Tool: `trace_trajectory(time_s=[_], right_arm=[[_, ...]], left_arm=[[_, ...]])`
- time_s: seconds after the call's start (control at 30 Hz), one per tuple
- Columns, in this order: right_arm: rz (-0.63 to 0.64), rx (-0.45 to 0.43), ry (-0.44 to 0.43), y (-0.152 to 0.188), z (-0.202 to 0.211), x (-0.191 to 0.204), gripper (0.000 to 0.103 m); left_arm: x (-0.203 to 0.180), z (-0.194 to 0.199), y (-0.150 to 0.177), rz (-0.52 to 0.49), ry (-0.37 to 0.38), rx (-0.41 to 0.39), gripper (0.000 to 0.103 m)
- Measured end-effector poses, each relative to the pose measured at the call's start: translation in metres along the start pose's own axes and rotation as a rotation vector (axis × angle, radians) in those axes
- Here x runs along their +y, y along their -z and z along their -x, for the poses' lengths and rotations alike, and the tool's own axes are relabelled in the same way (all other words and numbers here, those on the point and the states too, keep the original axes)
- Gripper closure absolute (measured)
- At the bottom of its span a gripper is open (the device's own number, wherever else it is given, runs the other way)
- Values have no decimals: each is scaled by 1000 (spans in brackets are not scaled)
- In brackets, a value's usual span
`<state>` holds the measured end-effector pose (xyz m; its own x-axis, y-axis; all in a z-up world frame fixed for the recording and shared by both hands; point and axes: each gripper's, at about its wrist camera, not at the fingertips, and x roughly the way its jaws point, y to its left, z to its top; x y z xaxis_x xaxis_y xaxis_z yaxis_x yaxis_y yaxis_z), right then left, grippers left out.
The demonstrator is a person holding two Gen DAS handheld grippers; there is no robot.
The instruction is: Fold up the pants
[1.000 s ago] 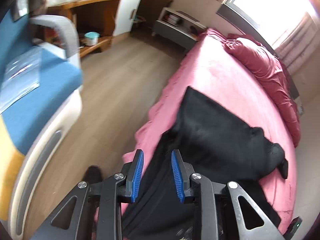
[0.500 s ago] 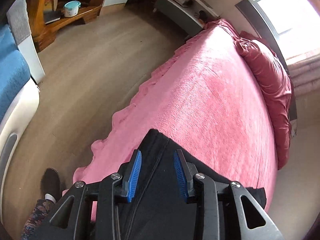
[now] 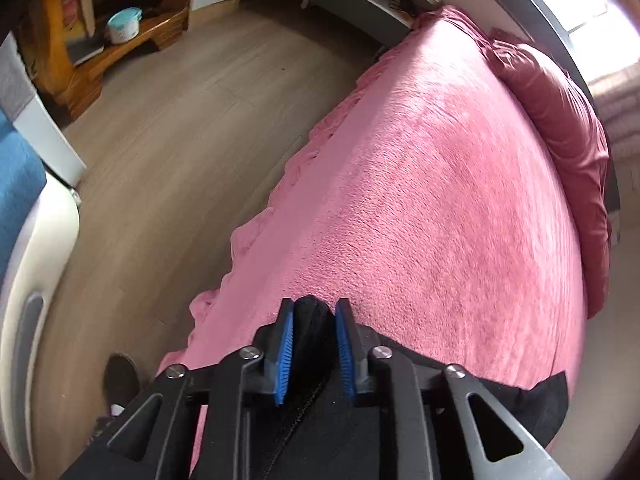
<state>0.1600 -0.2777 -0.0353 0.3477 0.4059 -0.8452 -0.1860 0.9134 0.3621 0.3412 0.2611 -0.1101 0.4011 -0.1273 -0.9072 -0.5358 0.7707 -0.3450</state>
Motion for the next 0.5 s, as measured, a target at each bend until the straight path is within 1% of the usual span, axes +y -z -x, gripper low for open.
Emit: trace_trajectory(time_s=[0.07,0.17,0.23,0.3,0.33,0.4,0.47,0.5], right_arm=[[4,-1,6,1,-1,1,26],[3,-2,9,0,0,2,26],[-1,-3,4,-1,1,2,26],[-13,-1,-3,-1,2,0,26],[-19,-1,-7,-2,3,-1,26],[-32,-9,-17,-4,8,-4,27],[-43,-24,-13,-9,13,-7,27],[-50,-35,-17,-12,17,-9,27]], left_arm=[[-5,13,6,-26,9,-43,93],[-12,50,22,-58,88,-131,93],[-21,79,36,-94,170,-181,94],[-28,113,58,-154,275,-222,94],[-30,128,69,-181,315,-242,94],[-34,160,97,-238,401,-274,94],[-33,186,122,-286,461,-292,95],[-30,200,141,-321,499,-301,95]])
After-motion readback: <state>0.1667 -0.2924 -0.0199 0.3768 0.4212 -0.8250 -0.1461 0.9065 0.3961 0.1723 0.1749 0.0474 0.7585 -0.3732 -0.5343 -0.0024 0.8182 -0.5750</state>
